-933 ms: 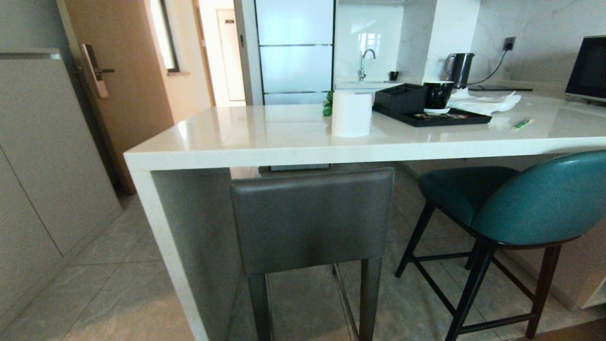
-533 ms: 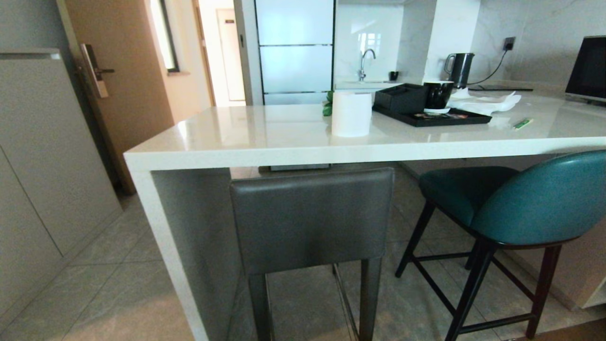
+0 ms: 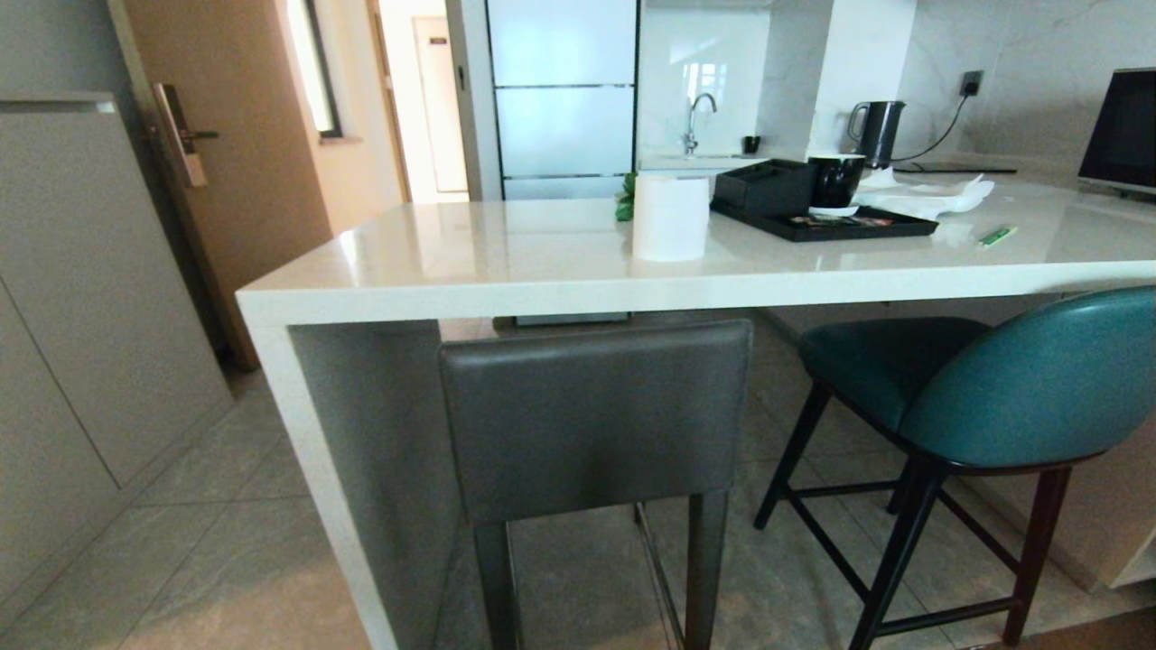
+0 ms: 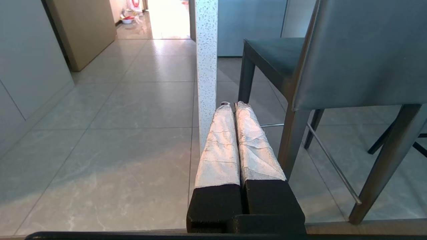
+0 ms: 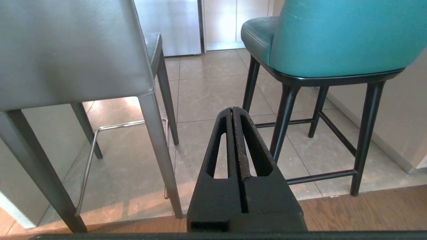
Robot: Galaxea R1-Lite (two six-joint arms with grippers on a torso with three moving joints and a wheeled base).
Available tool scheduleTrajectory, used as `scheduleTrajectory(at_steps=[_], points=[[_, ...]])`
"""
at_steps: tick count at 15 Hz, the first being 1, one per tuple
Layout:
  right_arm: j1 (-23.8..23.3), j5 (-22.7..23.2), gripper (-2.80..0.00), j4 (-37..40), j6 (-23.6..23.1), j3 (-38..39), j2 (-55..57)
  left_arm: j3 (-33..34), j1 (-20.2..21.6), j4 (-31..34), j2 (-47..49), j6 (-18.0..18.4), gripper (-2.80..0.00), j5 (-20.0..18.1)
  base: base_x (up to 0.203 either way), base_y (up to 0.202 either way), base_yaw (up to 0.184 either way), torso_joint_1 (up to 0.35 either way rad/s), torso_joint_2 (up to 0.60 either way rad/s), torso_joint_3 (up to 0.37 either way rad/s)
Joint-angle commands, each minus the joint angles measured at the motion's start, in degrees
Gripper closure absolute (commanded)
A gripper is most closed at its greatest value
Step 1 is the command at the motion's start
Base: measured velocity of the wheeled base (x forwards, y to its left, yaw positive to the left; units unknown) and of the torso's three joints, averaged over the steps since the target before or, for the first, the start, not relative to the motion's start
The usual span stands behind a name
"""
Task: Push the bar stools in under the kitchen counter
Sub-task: Pull the gray chair out from under the dining table
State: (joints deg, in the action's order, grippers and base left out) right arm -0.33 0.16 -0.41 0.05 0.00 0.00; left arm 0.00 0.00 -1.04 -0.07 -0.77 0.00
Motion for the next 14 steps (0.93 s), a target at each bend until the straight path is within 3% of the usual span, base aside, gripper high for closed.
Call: scheduleTrajectory(at_steps=[1,14], points=[[-0.02,0.02,0.0,-0.02,0.04,0.35,0.09,0.46,0.0,-0.02,0.07,-0.11,0.0,0.0,0.0,0.0,0.0,0.0,0.0,0.0],[0.07,-0.16,0.0,-0.38,0.57,0.44,0.01,0.45,0.0,-0.11,0.07,-0.63,0.0,0.09,0.0,0.0,0.0,0.0,0.0,0.0]])
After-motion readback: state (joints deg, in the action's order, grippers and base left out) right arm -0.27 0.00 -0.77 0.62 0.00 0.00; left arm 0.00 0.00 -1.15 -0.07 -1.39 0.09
